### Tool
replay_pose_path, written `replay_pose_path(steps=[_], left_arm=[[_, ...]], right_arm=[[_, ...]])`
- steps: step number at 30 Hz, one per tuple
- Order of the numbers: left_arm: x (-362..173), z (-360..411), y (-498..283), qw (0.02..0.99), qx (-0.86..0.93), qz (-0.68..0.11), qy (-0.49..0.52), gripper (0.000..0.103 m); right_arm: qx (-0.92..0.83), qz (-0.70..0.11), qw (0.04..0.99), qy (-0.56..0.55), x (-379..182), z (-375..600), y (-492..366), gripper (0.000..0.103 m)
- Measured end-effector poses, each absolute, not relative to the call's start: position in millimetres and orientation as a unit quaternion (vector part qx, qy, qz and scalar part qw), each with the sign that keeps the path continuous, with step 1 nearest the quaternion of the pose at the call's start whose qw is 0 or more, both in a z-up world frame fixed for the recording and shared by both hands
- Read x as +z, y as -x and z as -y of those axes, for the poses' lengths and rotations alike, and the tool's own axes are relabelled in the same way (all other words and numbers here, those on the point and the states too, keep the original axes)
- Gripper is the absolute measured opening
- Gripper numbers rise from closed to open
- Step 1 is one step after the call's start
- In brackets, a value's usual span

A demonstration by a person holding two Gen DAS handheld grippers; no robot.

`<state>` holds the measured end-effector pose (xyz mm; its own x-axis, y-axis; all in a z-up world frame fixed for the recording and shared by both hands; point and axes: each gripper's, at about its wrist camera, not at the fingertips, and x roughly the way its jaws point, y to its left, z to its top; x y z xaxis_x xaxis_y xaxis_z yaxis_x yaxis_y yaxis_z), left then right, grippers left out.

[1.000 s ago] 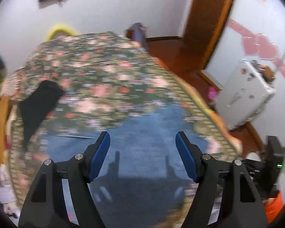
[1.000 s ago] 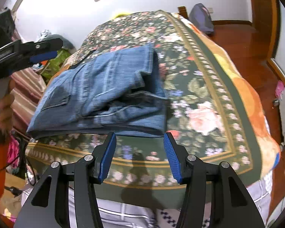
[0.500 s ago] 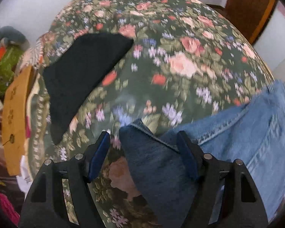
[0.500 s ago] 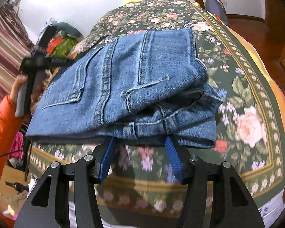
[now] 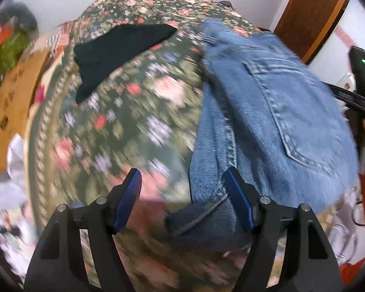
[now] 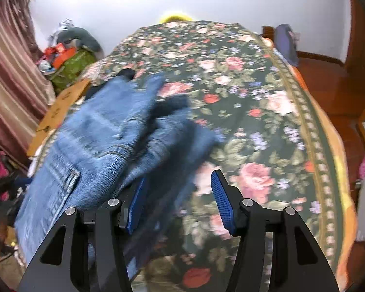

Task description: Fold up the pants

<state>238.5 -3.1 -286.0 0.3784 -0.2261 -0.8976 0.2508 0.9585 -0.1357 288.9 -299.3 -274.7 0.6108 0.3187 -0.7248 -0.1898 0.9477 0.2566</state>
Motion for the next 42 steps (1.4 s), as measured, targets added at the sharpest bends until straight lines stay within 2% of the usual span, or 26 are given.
replay_pose_path(steps=[5, 9, 11, 15, 18, 19, 24, 29, 30, 31, 32, 36, 42], left_arm=[[-271, 31, -211, 0.848, -0.143, -0.509, -0.036, 0.068], [-250, 30, -212, 0.858, -0.14, -0.492, -0.035, 0.059], [-236, 27, -212, 0.867, -0.144, -0.477, -0.024, 0.058], [-227, 36, -216, 0.865, -0.172, -0.471, -0.013, 0.057], [-241, 52, -221, 0.852, -0.183, -0.491, -0.01, 0.053], [-249, 58, -223, 0.849, -0.184, -0.496, -0.017, 0.05], [-271, 65, -230, 0.85, -0.162, -0.499, -0.045, 0.05], [-275, 48, -231, 0.851, -0.146, -0.504, -0.032, 0.05], [-275, 45, -228, 0.853, -0.137, -0.502, -0.041, 0.041], [-280, 39, -227, 0.854, -0.097, -0.506, -0.073, 0.027], [-286, 31, -227, 0.85, -0.075, -0.515, -0.087, 0.027], [-283, -8, -224, 0.844, -0.089, -0.529, -0.015, 0.026], [-248, -4, -226, 0.87, -0.111, -0.48, -0.012, 0.028]], right_arm=[[0.141, -0.396, 0.905, -0.067, -251, 316, -249, 0.051], [0.158, -0.379, 0.91, -0.058, -234, 308, -226, 0.051], [0.176, -0.374, 0.909, -0.054, -230, 298, -212, 0.051], [0.21, -0.379, 0.899, -0.061, -243, 277, -199, 0.051], [0.218, -0.399, 0.888, -0.068, -263, 264, -203, 0.047], [0.216, -0.405, 0.886, -0.066, -268, 260, -205, 0.038], [0.192, -0.413, 0.89, -0.025, -289, 255, -206, 0.019], [0.196, -0.412, 0.889, -0.027, -294, 262, -203, 0.019], [0.196, -0.41, 0.89, -0.022, -294, 261, -200, 0.019], [0.197, -0.41, 0.89, -0.021, -294, 261, -200, 0.019], [0.198, -0.41, 0.89, -0.024, -294, 261, -198, 0.019], [0.197, -0.414, 0.887, -0.049, -291, 270, -197, 0.022], [0.181, -0.403, 0.895, -0.051, -265, 278, -198, 0.027]])
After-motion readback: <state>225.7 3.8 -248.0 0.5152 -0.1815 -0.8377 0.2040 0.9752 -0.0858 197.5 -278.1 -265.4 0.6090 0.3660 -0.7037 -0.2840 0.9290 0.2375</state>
